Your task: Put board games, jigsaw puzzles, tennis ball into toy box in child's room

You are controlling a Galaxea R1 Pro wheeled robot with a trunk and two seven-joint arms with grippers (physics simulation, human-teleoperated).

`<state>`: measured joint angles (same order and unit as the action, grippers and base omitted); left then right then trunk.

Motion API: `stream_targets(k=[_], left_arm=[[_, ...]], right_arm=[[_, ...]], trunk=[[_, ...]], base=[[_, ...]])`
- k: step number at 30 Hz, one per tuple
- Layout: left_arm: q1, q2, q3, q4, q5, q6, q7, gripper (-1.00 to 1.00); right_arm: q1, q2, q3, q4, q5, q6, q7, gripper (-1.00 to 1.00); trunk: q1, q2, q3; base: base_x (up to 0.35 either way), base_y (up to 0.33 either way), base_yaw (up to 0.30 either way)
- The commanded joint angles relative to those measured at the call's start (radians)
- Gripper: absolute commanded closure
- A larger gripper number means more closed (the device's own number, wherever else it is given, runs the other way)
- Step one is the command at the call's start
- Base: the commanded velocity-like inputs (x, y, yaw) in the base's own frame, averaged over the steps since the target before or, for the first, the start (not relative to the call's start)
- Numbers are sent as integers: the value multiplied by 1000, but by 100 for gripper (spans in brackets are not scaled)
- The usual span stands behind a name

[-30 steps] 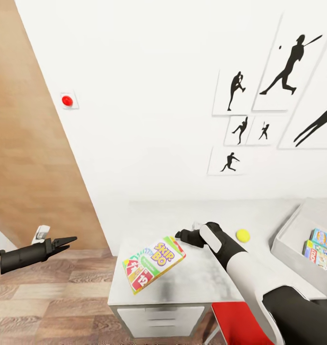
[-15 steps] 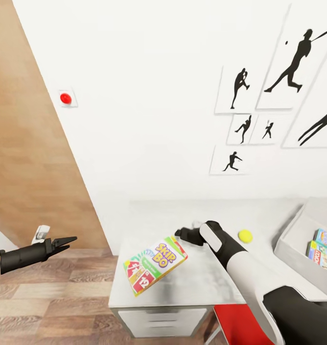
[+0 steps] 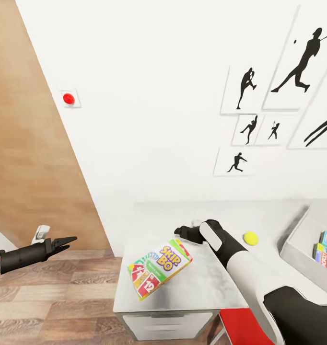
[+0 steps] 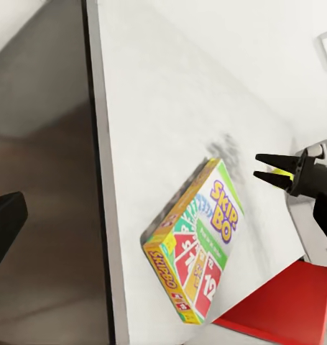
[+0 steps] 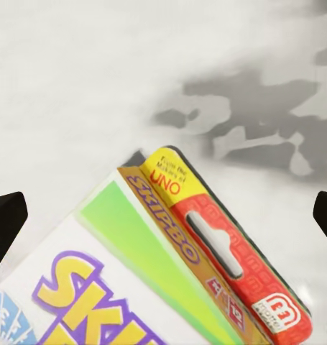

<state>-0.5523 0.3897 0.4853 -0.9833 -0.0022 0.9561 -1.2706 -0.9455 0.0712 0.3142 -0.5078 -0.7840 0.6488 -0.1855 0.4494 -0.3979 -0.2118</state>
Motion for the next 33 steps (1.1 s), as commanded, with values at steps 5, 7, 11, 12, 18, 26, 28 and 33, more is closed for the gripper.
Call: stream_targets(k=[5,7,11,12,18,26,28,33], left_arm=[[-1,0,1,0,-1,10,-4,-100],[-1,0,1,0,-1,10,-4,-100],[0,1,1,0,-1,10,-4,-100],[0,1,1,0,-1,10,-4,-100],[-1,0,1,0,-1,10,-4,-100],[-1,0,1,0,-1,10,-4,-100],[-1,0,1,0,-1,10,-4,-100],[0,0,1,0,-1,10,-4,-100]], right_arm=[[-1,-1,5,-1,-11,2,-9,-100],[-1,-1,5,-1,-11,2,-9,-100],[-1,-1,5,2,-11,3,-10,-100],[-1,-1,5,3,-10,3,-11,-100],[-1,-1,5,7,-12,13,-13,-100],[-1,1,2,4,-15,44,-17,-100],[-1,1,1,3,-17,49,-17,-100],[-1,1,1,2,-20,54,-17,-100]], trunk=[[1,-2,-5],[1,-2,-7],[1,-2,-11],[1,-2,-12],[1,-2,-20],[1,-2,-33],[1,-2,-36],[1,-2,-41]], base=[[6,21,0],[2,87,0],[1,74,0],[0,33,0],[0,10,0],[0,1,0],[0,0,0],[0,0,0]])
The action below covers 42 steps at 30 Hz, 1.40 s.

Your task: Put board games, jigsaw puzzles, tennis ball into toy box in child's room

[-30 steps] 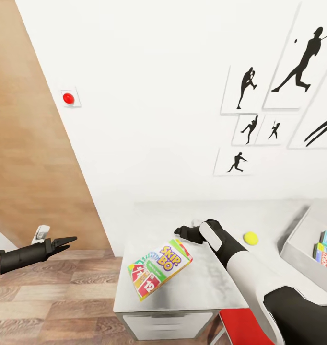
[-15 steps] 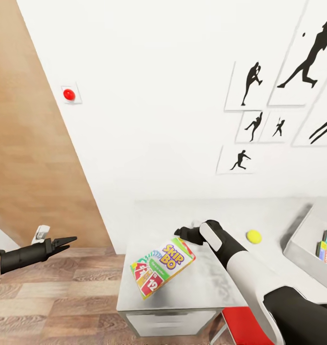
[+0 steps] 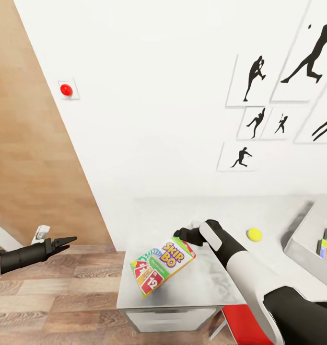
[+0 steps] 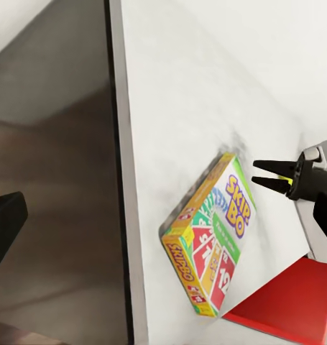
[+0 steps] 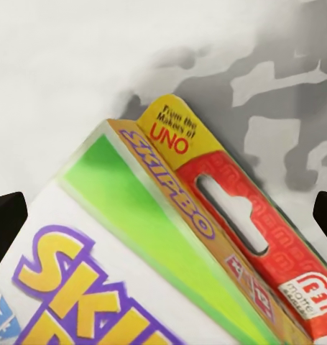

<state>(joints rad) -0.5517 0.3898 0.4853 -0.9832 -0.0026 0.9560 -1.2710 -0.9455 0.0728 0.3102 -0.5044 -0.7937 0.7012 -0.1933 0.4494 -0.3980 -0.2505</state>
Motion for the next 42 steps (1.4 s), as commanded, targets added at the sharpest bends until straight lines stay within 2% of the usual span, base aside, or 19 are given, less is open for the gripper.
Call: stream_targets(k=[1,42], left_arm=[[-1,0,1,0,0,10,-4,-100],[-2,0,1,0,0,11,-3,-100]], right_arm=[[-1,0,6,-1,-10,1,-9,-100],[-1,7,8,3,-15,0,-5,-100]], trunk=[[1,-2,-2],[1,-2,-3]], base=[[0,0,0],[-11,21,0]])
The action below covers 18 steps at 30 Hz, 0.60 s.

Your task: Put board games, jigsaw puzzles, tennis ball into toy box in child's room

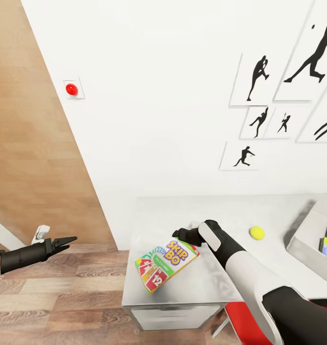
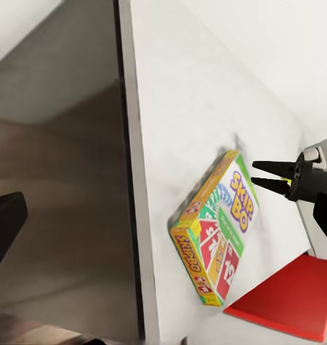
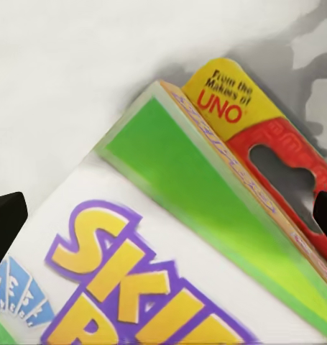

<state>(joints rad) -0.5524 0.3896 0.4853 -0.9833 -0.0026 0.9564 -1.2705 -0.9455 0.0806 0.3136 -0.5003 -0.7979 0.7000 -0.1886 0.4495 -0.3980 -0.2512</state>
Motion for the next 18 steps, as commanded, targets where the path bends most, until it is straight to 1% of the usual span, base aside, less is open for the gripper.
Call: stream_targets(k=[1,11,18], left_arm=[[-1,0,1,0,0,11,-4,-100],[-1,0,1,0,0,10,-4,-100],[-1,0,1,0,0,10,-4,-100]], right_arm=[[-1,0,5,-1,-10,2,-9,-100],[-1,-2,4,0,-10,3,-10,-100],[-1,-9,3,0,-8,3,-11,-100]], trunk=[[1,-2,-2],[1,-2,-2],[1,-2,-2]], base=[[-39,84,0],[-7,19,0],[0,0,0]])
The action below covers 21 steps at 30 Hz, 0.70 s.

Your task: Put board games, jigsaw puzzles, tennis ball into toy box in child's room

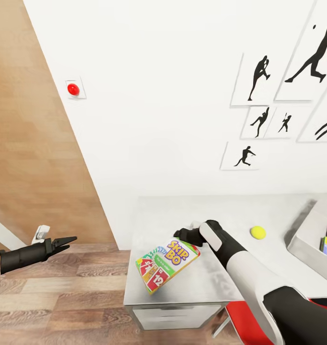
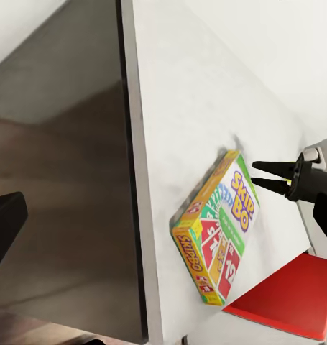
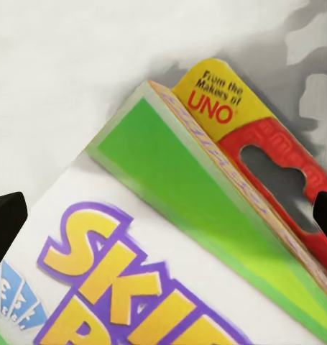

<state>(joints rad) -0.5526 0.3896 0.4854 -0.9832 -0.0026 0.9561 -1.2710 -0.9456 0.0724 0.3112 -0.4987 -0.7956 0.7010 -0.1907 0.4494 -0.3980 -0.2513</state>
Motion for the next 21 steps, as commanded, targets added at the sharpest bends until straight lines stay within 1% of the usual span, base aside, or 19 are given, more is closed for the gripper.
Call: stream_targets(k=[1,8,21], left_arm=[[-1,0,1,0,0,10,-4,-100],[-1,0,1,0,0,10,-4,-100],[-1,0,1,0,0,10,-4,-100]], right_arm=[[-1,-1,5,-1,-10,2,-10,-100],[-1,0,5,-1,-6,1,-10,-100],[-1,1,6,-1,-1,0,-10,-100]], trunk=[[1,-2,-2],[1,-2,-4],[1,-2,-24]], base=[[0,0,0],[0,0,0],[0,0,0]])
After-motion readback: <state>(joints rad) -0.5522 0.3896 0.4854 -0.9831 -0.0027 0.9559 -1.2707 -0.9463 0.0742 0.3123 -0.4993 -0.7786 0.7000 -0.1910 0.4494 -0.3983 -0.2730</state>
